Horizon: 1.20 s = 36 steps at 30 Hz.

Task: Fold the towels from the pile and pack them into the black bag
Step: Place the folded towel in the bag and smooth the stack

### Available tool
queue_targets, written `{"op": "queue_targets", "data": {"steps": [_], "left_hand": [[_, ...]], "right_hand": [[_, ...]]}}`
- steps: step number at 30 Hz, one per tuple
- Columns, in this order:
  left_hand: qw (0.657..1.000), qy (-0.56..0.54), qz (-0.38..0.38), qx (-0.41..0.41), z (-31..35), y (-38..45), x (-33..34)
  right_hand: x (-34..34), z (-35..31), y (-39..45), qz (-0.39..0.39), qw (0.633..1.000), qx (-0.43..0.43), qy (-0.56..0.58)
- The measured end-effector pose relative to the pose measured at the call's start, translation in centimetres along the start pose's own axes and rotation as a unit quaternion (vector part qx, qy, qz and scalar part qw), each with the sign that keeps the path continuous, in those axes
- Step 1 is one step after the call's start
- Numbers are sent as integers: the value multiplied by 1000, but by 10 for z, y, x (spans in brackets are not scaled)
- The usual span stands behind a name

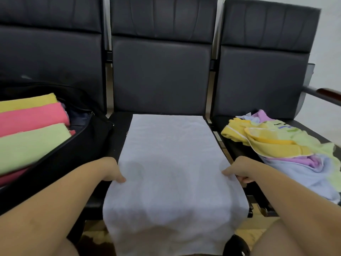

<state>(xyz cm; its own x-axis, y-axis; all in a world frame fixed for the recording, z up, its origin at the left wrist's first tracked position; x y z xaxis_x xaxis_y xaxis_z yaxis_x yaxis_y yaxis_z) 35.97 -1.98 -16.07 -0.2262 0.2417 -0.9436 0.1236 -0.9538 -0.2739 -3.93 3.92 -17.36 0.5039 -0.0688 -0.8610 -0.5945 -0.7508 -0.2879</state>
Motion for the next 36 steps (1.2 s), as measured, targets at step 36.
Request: {"op": "queue_targets", "data": {"steps": [36], "left_hand": [[918,-354,35,176,-14,-56,-64]], "right_hand": [[-67,-8,-68,-61,963,-170,199]]}}
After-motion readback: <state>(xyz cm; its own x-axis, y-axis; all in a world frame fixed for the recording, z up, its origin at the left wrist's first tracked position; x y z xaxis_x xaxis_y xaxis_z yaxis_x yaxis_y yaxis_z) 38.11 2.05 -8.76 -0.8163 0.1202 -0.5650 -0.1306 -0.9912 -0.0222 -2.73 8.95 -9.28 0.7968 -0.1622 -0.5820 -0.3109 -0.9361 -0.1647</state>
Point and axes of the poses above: each hand's wrist, its own y-axis towards the middle knuckle, its own x-axis out of the palm, z = x × y, the point moved 8 cm from there along y, towards the middle knuckle, and after that the axes turned 14 degrees about z, right-handed, at the moved point
